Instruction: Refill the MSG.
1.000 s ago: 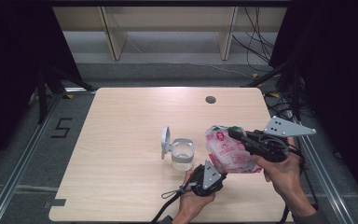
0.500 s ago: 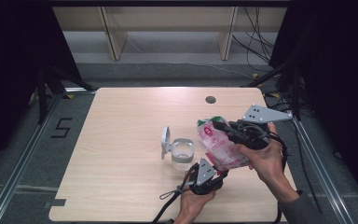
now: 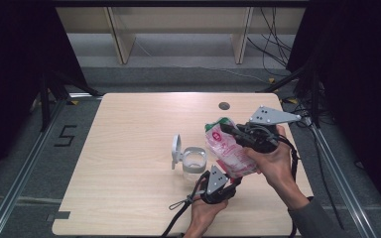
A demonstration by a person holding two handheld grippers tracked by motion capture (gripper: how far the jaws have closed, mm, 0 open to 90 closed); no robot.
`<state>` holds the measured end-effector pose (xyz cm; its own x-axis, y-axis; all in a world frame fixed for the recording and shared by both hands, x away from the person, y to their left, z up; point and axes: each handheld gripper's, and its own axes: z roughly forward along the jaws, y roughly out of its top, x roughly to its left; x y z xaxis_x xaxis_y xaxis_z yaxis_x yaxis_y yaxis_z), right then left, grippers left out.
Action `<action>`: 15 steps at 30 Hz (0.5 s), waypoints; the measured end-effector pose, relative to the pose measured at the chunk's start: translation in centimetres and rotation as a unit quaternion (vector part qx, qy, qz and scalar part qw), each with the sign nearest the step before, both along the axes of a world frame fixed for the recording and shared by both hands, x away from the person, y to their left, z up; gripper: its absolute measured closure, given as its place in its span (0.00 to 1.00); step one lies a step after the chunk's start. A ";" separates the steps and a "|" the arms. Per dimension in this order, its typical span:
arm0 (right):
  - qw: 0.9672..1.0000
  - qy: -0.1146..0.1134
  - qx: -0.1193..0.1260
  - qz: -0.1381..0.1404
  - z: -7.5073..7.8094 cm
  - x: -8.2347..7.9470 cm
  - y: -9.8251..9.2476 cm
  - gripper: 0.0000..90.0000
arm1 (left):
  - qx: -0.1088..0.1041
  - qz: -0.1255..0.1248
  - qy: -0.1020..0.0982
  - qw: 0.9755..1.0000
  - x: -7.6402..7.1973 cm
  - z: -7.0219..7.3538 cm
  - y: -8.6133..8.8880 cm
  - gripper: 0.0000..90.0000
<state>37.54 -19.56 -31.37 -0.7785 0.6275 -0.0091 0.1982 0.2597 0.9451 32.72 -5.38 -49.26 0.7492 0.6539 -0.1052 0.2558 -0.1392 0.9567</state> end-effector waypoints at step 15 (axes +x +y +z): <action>1.000 -0.002 -0.007 0.004 -0.1 1.1 1.8 1.00 | -0.052 0.010 -0.003 0.999 1.0 -0.7 -0.3 0.77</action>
<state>38.65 -17.74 -31.48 -0.7836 0.6209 -0.0208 0.1919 0.2738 0.9425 33.72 -5.73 -49.96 0.7374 0.6540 -0.1691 0.2515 -0.0334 0.9673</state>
